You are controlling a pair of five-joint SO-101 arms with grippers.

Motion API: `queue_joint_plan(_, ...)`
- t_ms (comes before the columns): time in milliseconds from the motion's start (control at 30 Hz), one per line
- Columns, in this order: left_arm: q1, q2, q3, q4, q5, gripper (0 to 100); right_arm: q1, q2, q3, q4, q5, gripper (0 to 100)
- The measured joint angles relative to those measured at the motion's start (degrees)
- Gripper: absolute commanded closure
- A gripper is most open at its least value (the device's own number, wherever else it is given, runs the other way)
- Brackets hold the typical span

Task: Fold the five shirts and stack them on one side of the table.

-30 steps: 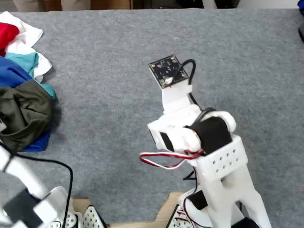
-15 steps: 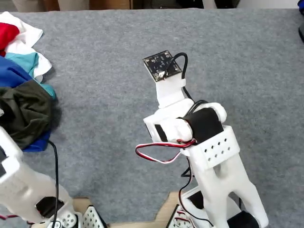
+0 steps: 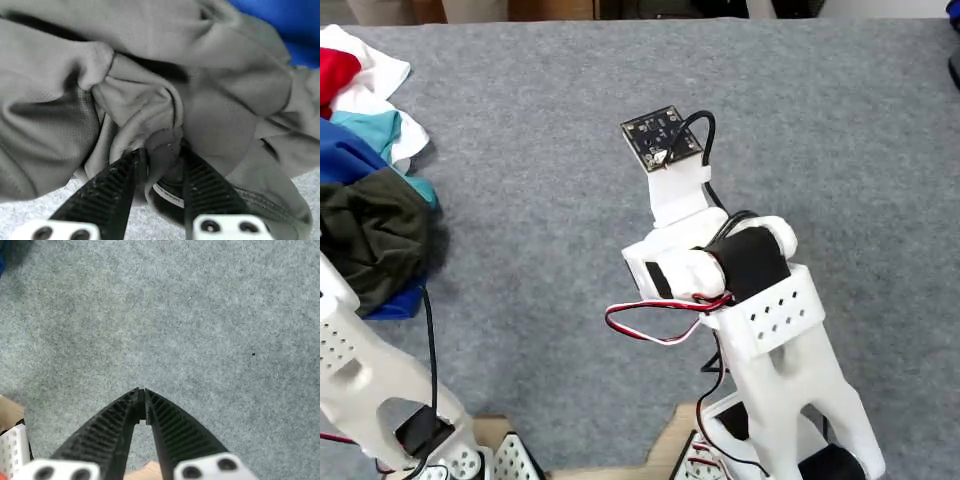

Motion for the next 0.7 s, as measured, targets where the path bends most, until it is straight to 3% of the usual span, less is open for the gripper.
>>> queue_joint_plan(167, -0.4, 1.0, -0.2, 0.0, 0.0, 90, 0.0, 0.0, 0.0, 0.0, 0.0, 99.1)
queue_joint_plan(300, -0.4, 1.0, -0.4, 0.1, 0.1, 98, 0.0, 0.0, 0.0, 0.0, 0.0, 99.1)
queue_joint_plan(700, -0.4, 0.9, -9.6, 5.4, 4.5, 98, 0.0, 0.0, 0.0, -3.3, 0.0, 99.1)
